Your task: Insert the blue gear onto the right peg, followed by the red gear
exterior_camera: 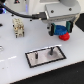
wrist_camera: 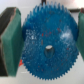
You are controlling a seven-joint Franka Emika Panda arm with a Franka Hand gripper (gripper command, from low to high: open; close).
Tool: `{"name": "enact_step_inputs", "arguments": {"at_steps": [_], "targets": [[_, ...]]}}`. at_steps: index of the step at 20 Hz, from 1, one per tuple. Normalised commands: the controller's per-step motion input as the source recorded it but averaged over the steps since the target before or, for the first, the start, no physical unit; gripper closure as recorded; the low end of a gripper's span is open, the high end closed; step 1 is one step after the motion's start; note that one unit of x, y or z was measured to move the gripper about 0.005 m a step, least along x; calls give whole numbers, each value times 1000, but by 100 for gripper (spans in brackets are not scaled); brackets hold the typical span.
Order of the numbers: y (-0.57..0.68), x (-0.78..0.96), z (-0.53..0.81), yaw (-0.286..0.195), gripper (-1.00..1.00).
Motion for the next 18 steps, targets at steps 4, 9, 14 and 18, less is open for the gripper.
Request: {"name": "enact_step_inputs", "arguments": {"at_steps": [4, 9, 14, 18], "targets": [[-300, 776, 90, 0, 100], [-230, 644, -7, 0, 100], [-98, 344, -175, 0, 100], [-128, 77, -87, 0, 100]]}}
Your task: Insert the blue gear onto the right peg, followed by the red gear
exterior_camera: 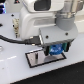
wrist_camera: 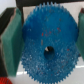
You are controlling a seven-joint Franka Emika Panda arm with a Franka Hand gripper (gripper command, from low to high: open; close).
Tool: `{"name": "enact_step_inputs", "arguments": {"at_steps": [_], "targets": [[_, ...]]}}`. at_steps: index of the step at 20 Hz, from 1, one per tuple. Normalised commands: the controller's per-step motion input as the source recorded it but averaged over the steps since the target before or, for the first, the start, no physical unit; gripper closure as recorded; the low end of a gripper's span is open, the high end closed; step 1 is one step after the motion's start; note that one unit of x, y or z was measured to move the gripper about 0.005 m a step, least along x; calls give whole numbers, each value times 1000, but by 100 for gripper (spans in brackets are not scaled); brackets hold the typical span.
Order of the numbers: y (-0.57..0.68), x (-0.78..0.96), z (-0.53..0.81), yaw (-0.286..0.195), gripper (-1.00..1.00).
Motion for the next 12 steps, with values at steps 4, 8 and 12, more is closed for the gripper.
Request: {"name": "enact_step_inputs", "arguments": {"at_steps": [4, 8, 12], "targets": [[-40, 74, 346, 0, 100], [-93, 97, 255, 0, 100], [-184, 115, 25, 0, 100]]}}
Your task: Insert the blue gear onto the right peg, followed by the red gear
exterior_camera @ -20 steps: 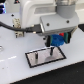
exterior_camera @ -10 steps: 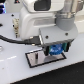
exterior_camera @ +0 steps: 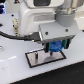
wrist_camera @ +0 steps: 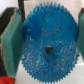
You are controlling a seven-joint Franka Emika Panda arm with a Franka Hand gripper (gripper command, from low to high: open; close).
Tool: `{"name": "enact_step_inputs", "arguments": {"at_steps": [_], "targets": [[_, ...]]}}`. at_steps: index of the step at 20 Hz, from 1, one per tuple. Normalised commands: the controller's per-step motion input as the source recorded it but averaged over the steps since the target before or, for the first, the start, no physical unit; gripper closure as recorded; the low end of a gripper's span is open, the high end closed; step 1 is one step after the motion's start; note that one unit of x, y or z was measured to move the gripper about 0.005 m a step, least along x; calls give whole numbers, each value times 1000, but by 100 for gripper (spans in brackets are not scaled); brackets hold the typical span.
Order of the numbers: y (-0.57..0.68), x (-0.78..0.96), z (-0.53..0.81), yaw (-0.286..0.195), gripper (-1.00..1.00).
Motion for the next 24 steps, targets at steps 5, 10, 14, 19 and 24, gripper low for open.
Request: {"name": "enact_step_inputs", "arguments": {"at_steps": [5, 10, 14, 19, 24], "targets": [[-158, 168, -89, 0, 100], [-128, 144, -6, 0, 100], [-8, 72, 82, 0, 100], [-76, 203, 171, 0, 100], [7, 86, 77, 0, 100]]}}
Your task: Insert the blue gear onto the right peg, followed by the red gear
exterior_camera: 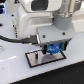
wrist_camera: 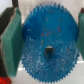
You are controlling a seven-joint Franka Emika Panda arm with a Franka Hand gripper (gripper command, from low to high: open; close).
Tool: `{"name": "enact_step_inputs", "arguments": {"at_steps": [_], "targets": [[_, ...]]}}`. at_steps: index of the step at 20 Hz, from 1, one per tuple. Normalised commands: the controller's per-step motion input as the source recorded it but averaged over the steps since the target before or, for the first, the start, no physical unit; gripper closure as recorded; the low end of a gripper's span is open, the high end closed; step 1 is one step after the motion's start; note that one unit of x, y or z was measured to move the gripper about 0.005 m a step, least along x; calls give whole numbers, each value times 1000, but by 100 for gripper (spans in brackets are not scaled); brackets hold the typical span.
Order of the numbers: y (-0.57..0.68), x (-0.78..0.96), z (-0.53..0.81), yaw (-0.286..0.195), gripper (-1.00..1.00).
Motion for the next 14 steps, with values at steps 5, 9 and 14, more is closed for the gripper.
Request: {"name": "enact_step_inputs", "arguments": {"at_steps": [5, 9, 14], "targets": [[-112, 126, 73, 0, 100], [-31, 70, 96, 0, 100], [8, 364, 259, 0, 100]]}}
